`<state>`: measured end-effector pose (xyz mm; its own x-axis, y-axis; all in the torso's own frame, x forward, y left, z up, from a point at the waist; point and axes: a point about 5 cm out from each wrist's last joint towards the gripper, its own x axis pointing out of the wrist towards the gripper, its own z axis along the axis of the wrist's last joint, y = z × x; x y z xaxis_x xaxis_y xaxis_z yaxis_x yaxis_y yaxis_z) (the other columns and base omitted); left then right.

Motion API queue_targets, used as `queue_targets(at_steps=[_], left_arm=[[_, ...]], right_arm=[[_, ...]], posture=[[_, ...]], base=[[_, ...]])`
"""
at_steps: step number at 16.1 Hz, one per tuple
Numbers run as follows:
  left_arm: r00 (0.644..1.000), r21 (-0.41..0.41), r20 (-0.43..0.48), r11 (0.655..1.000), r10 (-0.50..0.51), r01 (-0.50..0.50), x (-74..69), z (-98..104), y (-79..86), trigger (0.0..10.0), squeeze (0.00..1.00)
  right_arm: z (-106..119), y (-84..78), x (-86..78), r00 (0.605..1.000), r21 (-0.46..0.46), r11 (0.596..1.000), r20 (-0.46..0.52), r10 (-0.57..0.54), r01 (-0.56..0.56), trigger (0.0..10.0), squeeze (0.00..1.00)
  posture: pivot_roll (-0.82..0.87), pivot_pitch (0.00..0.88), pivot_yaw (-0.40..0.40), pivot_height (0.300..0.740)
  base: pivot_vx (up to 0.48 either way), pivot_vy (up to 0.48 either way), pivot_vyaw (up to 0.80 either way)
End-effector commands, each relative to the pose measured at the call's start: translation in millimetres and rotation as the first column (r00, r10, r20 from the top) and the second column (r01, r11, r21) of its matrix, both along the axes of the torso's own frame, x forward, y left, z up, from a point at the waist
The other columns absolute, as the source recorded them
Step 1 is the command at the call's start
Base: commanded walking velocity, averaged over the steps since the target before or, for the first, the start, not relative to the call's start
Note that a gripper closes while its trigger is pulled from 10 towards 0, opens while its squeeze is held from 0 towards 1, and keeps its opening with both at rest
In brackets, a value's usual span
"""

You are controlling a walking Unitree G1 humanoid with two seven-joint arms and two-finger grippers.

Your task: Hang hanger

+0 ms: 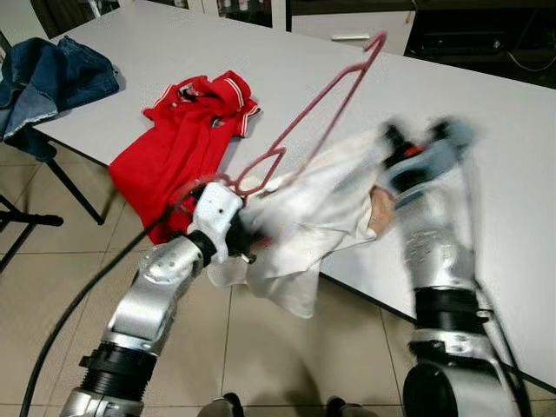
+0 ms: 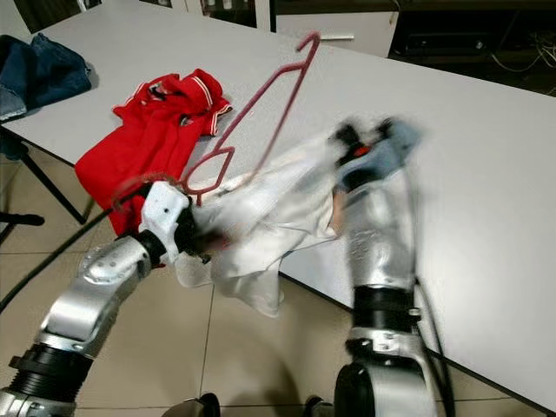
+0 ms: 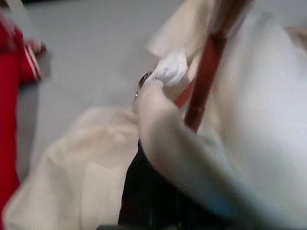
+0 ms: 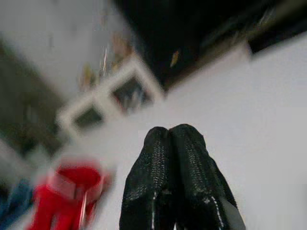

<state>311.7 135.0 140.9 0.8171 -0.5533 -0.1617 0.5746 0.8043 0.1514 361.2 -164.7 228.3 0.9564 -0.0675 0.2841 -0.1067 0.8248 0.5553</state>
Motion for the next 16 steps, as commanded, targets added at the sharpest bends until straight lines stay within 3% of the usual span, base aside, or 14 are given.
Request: queue_targets(at_steps=[1, 4, 8, 9, 10, 12, 13, 16], left_arm=[[0.938, 0.023, -0.333, 0.995, 0.097, -0.094, -14.3, -56, 17.5, 10.0, 0.00], [0.887, -0.017, -0.442, 0.988, 0.129, -0.152, -14.0, -64, 18.7, 10.0, 0.00], [0.916, 0.005, -0.361, 0.983, 0.175, -0.186, -6.4, -59, 21.0, 10.0, 0.00], [0.925, -0.001, -0.306, 0.972, 0.223, -0.234, -2.1, -55, 22.4, 10.0, 0.00], [0.926, -0.026, -0.257, 0.956, 0.275, -0.291, 1.9, -51, 24.2, 10.0, 0.00], [0.926, -0.069, -0.212, 0.940, 0.313, -0.333, 4.9, -45, 24.1, 10.0, 0.00], [0.928, -0.133, -0.150, 0.923, 0.342, -0.362, 7.4, -36, 22.3, 10.0, 0.00], [0.918, -0.157, -0.108, 0.905, 0.382, -0.395, 9.2, -32, 24.1, 10.0, 0.00]], right_arm=[[24, -2.9, -4.2, 0.993, 0.027, 0.999, 0.116, -0.022, 0.019, 0.0, 0.00], [35, 3.9, -9.5, 0.982, 0.004, 1.000, 0.191, 0.004, -0.005, 0.0, 0.00], [8, 17.7, -6.8, 0.991, -0.077, 0.990, 0.050, 0.122, -0.118, 0.0, 0.00], [-4, 20.7, -7.0, 0.991, -0.091, 0.987, -0.015, 0.134, -0.135, 8.1, 0.00], [-12, 22.2, -7.6, 0.989, -0.099, 0.985, -0.057, 0.134, -0.139, 10.0, 0.00], [-18, 23.4, -8.3, 0.987, -0.107, 0.983, -0.087, 0.137, -0.146, 10.0, 0.00], [-25, 31.7, -11.1, 0.973, -0.116, 0.971, -0.126, 0.195, -0.210, 10.0, 1.00], [-35, 55.7, -17.7, 0.924, -0.135, 0.922, -0.184, 0.336, -0.362, 10.0, 1.00]], posture=[[0.07, 0.147, 0.067, 0.740], [0.07, 0.147, 0.067, 0.740], [0.06, 0.146, 0.062, 0.740], [0.06, 0.146, 0.062, 0.740], [0.06, 0.146, 0.062, 0.740], [0.06, 0.143, 0.055, 0.740], [0.06, 0.143, 0.055, 0.740], [0.06, 0.142, 0.052, 0.740]], base=[[0.000, 0.000, 0.00], [0.000, 0.000, 0.00], [0.000, 0.000, 0.00], [0.000, 0.000, 0.00], [0.000, 0.000, 0.00], [0.000, 0.000, 0.00], [0.000, 0.000, 0.00], [0.000, 0.000, 0.00]])
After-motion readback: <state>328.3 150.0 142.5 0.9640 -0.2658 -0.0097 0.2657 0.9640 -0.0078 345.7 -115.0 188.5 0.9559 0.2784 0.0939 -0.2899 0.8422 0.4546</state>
